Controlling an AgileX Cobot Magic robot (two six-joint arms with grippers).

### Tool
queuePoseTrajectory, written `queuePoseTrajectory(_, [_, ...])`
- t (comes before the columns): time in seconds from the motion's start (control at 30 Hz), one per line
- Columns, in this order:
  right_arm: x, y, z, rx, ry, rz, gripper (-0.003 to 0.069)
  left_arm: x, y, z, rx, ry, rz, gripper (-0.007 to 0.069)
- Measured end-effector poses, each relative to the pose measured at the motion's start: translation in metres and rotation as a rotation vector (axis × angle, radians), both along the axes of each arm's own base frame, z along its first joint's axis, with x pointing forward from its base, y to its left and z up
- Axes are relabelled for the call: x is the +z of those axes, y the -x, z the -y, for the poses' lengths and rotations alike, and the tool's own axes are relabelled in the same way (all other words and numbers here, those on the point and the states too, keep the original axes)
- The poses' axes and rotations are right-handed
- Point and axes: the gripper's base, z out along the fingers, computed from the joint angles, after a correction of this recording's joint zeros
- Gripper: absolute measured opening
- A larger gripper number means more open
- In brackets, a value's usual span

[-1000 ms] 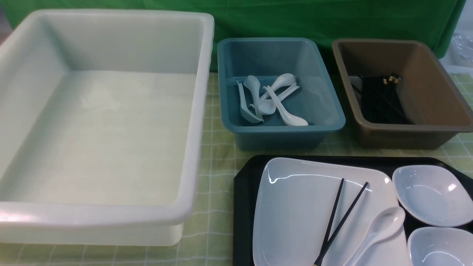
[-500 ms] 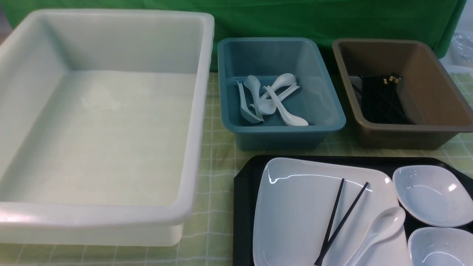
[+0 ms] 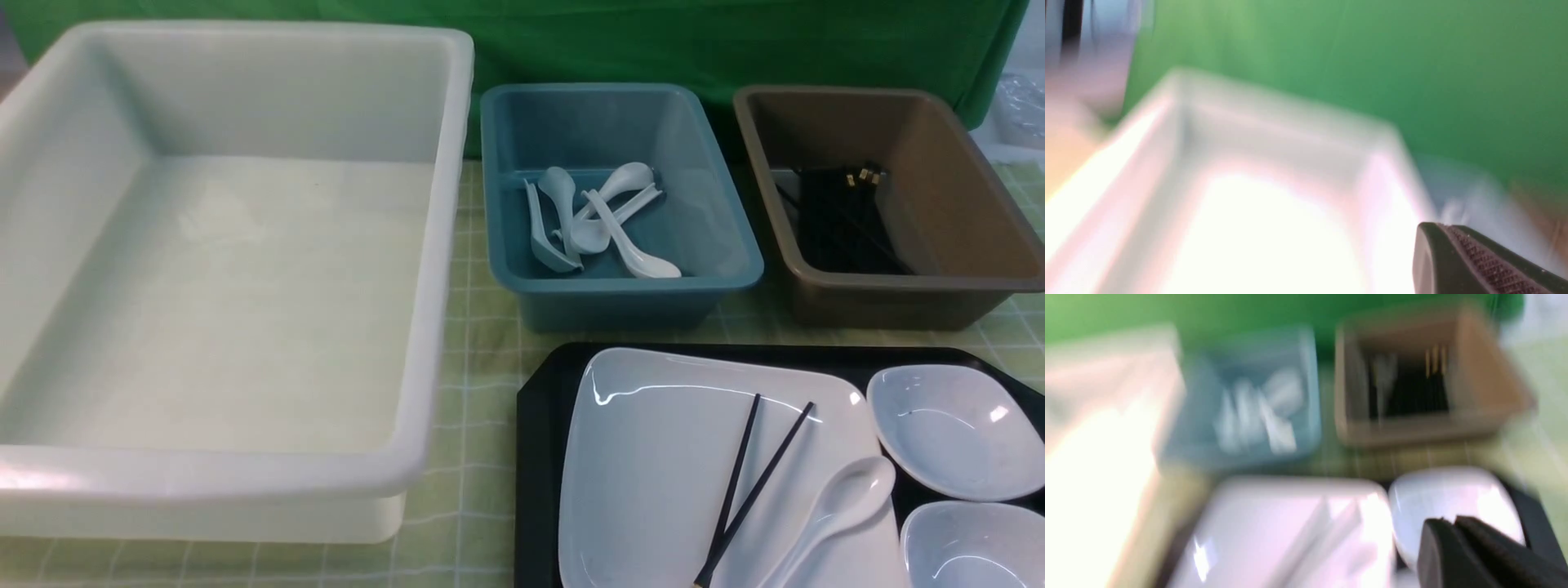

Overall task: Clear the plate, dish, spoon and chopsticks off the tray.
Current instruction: Use the right arm to grab a pair of chopsticks from the plate

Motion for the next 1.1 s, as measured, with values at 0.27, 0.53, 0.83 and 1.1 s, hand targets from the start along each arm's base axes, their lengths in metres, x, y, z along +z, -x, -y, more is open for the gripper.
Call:
queuePoseTrajectory(0.27, [-0.03, -0.043, -0.005, 0.158, 0.146, -0.483, 0.007, -0.032, -0.066, 0.027, -0.325, 0.042, -0.356, 0.0007])
queuePoseTrajectory(0.53, [-0.043, -0.055, -0.005, 0.156, 0.151, -0.469, 0.0074, -0.036, -0.105, 0.102, -0.636, -0.054, -0.422, 0.0001])
queuePoseTrajectory(0.83, [-0.042, -0.057, -0.005, 0.153, 0.151, -0.455, 0.009, -0.066, -0.112, 0.236, -0.837, -0.416, -0.599, 0.0001])
queuePoseTrajectory(1.1, [-0.042, -0.062, -0.02, 0.234, -0.002, -0.455, 0.0104, -0.059, -0.117, 0.232, -0.835, -0.451, -0.597, 0.0001])
